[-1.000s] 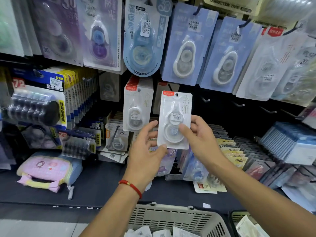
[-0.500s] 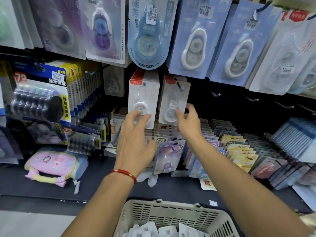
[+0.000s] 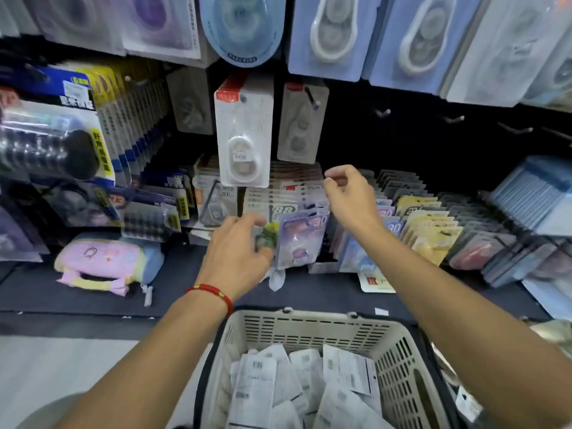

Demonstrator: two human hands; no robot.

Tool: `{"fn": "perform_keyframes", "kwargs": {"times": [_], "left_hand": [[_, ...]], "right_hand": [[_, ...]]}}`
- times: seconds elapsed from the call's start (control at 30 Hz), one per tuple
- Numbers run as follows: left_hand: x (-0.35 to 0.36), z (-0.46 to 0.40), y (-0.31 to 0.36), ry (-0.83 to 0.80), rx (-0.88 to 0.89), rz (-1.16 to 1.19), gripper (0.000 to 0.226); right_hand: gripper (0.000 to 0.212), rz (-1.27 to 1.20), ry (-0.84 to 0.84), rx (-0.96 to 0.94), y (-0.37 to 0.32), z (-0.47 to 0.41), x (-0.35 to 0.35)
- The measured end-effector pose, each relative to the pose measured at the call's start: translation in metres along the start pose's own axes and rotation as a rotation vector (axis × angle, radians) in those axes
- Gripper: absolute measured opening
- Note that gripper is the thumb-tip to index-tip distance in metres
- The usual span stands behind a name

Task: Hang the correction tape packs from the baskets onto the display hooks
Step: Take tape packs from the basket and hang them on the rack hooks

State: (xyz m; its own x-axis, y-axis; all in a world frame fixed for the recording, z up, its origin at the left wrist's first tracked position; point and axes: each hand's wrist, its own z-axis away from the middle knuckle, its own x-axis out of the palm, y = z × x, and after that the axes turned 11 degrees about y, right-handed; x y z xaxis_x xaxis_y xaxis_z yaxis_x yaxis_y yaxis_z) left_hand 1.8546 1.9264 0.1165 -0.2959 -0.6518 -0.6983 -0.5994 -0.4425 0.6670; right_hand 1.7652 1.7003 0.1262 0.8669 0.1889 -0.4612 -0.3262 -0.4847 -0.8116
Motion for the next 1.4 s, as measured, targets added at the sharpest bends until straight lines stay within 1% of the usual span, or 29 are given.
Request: {"fn": "perform_keyframes", "kwargs": {"times": [0.03,0.07,0.13,0.2,0.3,0.33,0.4,0.47,0.5,0.57,0.63,0.7,0.77,0.83,0.87,0.93,0.97,1.0,1.03,1.1,1.17,1.23,1.27,1.33,1.37,1.4], "left_hand": [[0.004,0.010,-0.003,-0.051,0.023,-0.044,0.047],[0.010,0.020,-0.007,-0.118,0.052,-0.099,0.045],[0.027,0.042,-0.017,-0.288,0.100,-0.224,0.041],[0.050,0.064,-0.032,-0.482,0.156,-0.377,0.040],[0.082,0.093,-0.066,-0.810,0.187,-0.567,0.051],[0.091,0.102,-0.078,-0.897,0.175,-0.608,0.056],[0.108,0.121,-0.100,-0.998,0.125,-0.649,0.064],[0.122,0.141,-0.116,-1.014,0.045,-0.636,0.070],[0.128,0.152,-0.122,-1.004,-0.010,-0.616,0.074],[0.137,0.173,-0.134,-0.954,-0.154,-0.550,0.079],[0.142,0.191,-0.139,-0.848,-0.309,-0.443,0.076],[0.143,0.200,-0.140,-0.702,-0.508,-0.230,0.070],[0.140,0.202,-0.138,-0.606,-0.666,-0.083,0.063],[0.135,0.199,-0.134,-0.599,-0.759,-0.042,0.057],[0.133,0.196,-0.133,-0.576,-0.798,-0.006,0.051],[0.131,0.190,-0.130,-0.497,-0.894,0.125,0.030],[0.129,0.187,-0.127,-0.465,-0.936,0.193,0.020],[0.127,0.184,-0.124,-0.442,-0.959,0.245,0.015],[0.126,0.182,-0.122,-0.414,-0.964,0.288,0.017],[0.130,0.175,-0.119,-0.326,-0.932,0.360,0.028],[0.130,0.167,-0.114,-0.222,-0.844,0.392,0.034],[0.131,0.160,-0.112,-0.158,-0.754,0.437,0.037],[0.132,0.159,-0.111,-0.164,-0.718,0.465,0.047],[0.137,0.159,-0.107,-0.222,-0.675,0.498,0.079],[0.141,0.161,-0.105,-0.248,-0.670,0.525,0.088],[0.146,0.163,-0.104,-0.261,-0.673,0.565,0.087]], "right_hand": [[0.009,0.000,-0.054,-0.023,0.011,0.022,-0.011],[0.012,-0.002,-0.154,-0.013,0.024,0.045,-0.018],[0.013,0.050,-0.412,0.037,0.053,0.088,-0.027],[0.016,0.251,-0.668,0.000,0.079,0.124,-0.028],[0.023,0.627,-1.077,-0.179,0.109,0.165,-0.016],[0.030,0.717,-1.169,-0.231,0.118,0.177,-0.010],[0.043,0.811,-1.261,-0.324,0.137,0.203,0.004],[0.058,0.784,-1.261,-0.381,0.156,0.231,0.017],[0.068,0.726,-1.246,-0.381,0.164,0.246,0.024],[0.096,0.619,-1.214,-0.370,0.176,0.278,0.035],[0.120,0.608,-1.196,-0.376,0.184,0.307,0.046],[0.128,0.632,-1.195,-0.364,0.192,0.329,0.055],[0.123,0.639,-1.181,-0.365,0.195,0.336,0.058],[0.111,0.641,-1.178,-0.406,0.198,0.333,0.056],[0.104,0.642,-1.180,-0.427,0.200,0.329,0.054],[0.086,0.594,-1.152,-0.414,0.204,0.321,0.045],[0.076,0.538,-1.115,-0.384,0.204,0.317,0.040],[0.066,0.472,-1.058,-0.354,0.203,0.312,0.034],[0.057,0.399,-0.982,-0.316,0.201,0.308,0.029],[0.044,0.259,-0.818,-0.169,0.192,0.298,0.019],[0.037,0.155,-0.697,0.014,0.180,0.283,0.010],[0.033,0.050,-0.621,0.202,0.173,0.267,-0.001],[0.030,-0.031,-0.587,0.296,0.171,0.258,-0.007],[0.022,-0.253,-0.537,0.461,0.167,0.245,-0.018],[0.020,-0.358,-0.534,0.520,0.165,0.241,-0.024],[0.019,-0.440,-0.543,0.565,0.163,0.239,-0.029]]}}
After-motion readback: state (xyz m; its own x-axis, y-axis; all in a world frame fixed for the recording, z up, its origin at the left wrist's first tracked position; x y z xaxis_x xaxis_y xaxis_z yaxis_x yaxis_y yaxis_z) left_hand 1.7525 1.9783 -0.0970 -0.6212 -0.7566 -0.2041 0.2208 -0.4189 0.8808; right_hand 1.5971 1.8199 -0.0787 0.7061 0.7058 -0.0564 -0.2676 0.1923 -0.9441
